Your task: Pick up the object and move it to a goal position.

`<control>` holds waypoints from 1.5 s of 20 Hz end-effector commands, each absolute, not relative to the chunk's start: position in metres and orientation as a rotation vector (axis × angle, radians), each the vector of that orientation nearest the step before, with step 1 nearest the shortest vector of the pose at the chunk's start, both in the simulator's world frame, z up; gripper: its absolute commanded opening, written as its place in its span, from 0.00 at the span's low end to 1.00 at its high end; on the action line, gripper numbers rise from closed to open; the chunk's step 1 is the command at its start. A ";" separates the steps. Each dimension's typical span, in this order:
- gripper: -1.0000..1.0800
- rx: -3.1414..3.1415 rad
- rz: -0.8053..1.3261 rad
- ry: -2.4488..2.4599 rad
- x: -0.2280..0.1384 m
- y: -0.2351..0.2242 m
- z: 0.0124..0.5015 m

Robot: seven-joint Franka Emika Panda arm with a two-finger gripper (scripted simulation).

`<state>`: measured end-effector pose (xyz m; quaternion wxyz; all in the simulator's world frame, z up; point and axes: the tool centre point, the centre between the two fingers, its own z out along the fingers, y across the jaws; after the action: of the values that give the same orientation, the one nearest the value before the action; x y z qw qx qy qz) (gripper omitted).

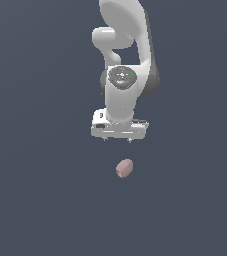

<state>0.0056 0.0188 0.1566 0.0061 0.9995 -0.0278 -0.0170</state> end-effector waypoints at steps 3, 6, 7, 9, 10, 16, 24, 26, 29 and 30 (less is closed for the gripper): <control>0.96 3.124 -0.048 -0.211 0.014 0.022 0.152; 0.96 3.116 -0.043 -0.318 0.022 0.025 0.148; 0.96 3.112 -0.041 -0.358 0.025 0.026 0.146; 0.96 3.103 -0.038 -0.439 0.031 0.029 0.143; 0.96 3.097 -0.036 -0.480 0.033 0.030 0.142; 0.96 3.053 -0.025 -0.721 0.050 0.037 0.131; 0.96 2.975 -0.010 -1.003 0.068 0.047 0.118; 0.96 2.958 -0.008 -1.054 0.071 0.049 0.116; 0.96 2.936 -0.004 -1.115 0.075 0.052 0.113; 0.96 2.930 -0.003 -1.131 0.076 0.053 0.112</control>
<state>0.0743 0.0515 0.1133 0.0006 0.9366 -0.3503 -0.0018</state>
